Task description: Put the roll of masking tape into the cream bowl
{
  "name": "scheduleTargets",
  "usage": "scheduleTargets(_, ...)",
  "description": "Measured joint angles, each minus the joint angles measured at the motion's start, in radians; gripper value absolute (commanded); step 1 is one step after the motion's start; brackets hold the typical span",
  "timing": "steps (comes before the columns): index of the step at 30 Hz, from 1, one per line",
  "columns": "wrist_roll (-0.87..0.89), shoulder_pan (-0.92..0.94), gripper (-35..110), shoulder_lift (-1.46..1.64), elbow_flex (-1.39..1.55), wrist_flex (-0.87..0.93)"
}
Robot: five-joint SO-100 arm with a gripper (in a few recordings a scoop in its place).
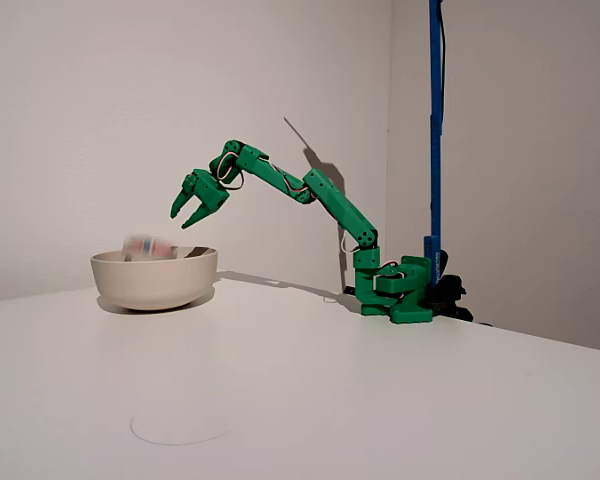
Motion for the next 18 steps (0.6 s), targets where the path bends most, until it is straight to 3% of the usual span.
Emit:
scheduleTargets(6,0.021,-0.034,10,0.0,0.0,0.005)
scheduleTargets(7,0.025,-0.038,6,0.0,0.0,0.005)
scheduleTargets(8,0.025,-0.041,-8,0.0,0.0,0.011)
scheduleTargets(18,0.06,-0.098,-8,0.046,0.0,0.063)
